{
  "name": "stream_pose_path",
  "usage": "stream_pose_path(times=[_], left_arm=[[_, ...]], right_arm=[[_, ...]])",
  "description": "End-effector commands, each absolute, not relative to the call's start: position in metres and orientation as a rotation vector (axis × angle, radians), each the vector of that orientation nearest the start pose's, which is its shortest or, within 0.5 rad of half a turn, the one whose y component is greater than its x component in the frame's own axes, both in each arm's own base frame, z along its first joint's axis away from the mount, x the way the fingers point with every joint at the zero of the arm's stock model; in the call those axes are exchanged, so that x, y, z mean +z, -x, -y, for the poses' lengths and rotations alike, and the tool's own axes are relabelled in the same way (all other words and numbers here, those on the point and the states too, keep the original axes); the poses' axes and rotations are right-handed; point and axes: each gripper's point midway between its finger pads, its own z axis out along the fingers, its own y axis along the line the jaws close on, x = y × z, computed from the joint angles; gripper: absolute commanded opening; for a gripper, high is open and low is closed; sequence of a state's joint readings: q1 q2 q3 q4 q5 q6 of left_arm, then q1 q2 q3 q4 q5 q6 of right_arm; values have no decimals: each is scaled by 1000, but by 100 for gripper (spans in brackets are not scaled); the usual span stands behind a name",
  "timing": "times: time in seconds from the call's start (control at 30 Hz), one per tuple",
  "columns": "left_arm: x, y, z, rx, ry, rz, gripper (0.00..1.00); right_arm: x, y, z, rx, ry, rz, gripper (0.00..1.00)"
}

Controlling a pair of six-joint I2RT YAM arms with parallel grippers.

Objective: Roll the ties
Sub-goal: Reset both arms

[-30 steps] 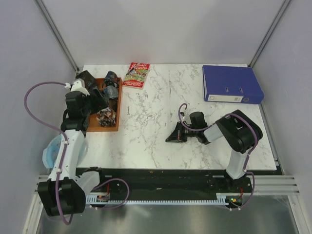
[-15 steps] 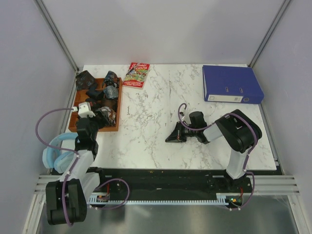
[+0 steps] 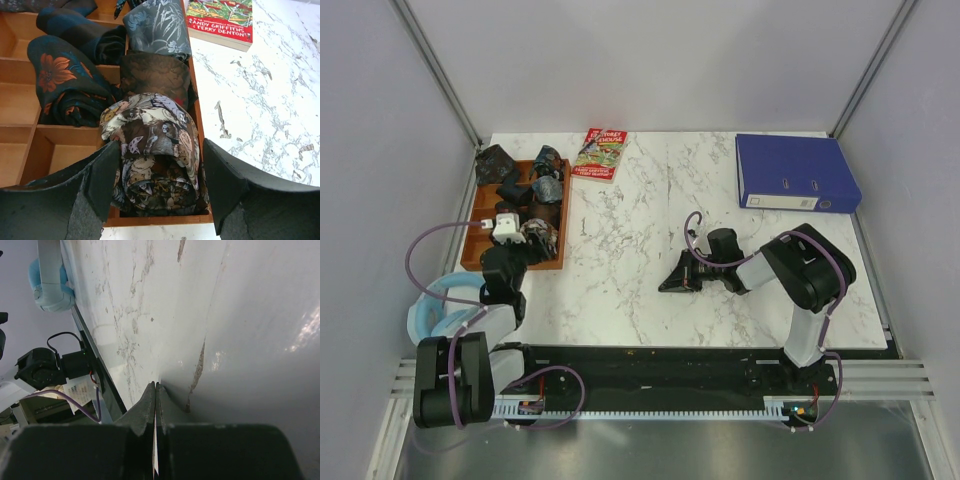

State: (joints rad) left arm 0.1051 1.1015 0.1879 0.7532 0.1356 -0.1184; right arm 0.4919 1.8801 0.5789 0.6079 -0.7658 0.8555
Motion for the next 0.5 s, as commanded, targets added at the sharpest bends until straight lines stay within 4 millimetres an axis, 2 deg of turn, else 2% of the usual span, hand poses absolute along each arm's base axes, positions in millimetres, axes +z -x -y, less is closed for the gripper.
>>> stream_pose_path(times=[0.0,0.17,0.23,0.33,0.47], left_arm=[[135,-347,-2,-105,-26,-1629,73],[125,-348,8,-143,-92,-1643,71],[130,-350,15,-169,-131,-1618,71],[132,-354,14,-188,-111,-1604,72],[125,-358,15,-210,-115,-1619,71]], right_arm=[[-22,-224,-277,1380,-11,-2641,0],[-22,-223,-278,1383,-7,-2640,0],[-22,-223,-278,1384,-5,-2641,0],[-21,-223,-277,1384,-2,-2639,0],[-22,-221,-278,1388,-1,-2642,0]])
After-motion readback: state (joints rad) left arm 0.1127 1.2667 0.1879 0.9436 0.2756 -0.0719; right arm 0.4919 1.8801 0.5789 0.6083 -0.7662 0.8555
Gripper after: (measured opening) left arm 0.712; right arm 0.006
